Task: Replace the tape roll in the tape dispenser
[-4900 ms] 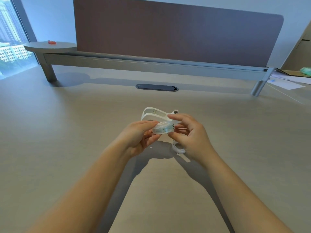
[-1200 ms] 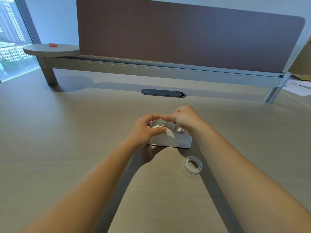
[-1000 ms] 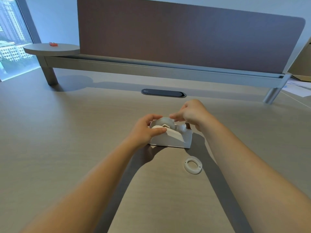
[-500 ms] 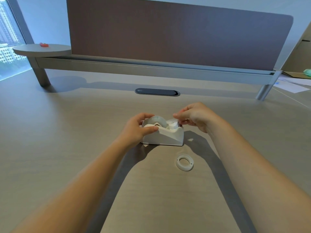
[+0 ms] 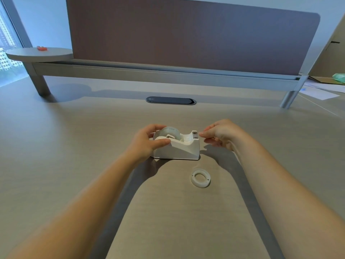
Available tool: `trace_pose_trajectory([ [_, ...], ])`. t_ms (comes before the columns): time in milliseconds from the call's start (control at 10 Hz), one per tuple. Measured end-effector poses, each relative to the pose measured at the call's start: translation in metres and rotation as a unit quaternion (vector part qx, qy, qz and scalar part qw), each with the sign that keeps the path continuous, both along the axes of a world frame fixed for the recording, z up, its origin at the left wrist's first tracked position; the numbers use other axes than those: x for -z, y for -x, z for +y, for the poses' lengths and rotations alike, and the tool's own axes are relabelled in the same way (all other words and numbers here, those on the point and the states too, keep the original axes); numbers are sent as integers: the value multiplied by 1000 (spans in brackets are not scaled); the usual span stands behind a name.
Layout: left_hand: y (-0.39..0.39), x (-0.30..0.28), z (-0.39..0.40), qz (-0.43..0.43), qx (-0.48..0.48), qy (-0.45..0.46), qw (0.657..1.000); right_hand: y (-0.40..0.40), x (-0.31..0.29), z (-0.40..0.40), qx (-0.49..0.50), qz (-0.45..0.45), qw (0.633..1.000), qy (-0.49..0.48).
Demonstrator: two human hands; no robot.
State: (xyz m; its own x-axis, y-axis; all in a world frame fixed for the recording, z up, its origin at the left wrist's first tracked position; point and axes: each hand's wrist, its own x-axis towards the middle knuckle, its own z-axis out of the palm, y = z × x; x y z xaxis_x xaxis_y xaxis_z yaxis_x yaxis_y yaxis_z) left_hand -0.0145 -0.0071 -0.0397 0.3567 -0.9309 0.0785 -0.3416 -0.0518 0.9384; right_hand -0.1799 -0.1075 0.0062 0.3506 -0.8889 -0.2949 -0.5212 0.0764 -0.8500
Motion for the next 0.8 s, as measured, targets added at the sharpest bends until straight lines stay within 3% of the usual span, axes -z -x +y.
trace_pose_trajectory([
  [300, 3, -1, 2, 11, 2, 2, 1000, 1, 30, -2, 30, -74, 995, -65],
  [500, 2, 3, 1, 5, 11, 8, 1000, 2, 39, 0, 28, -48, 998, -27],
  [800, 8, 3, 3, -33, -21, -5, 999, 2, 41, 5, 66, -87, 994, 31],
])
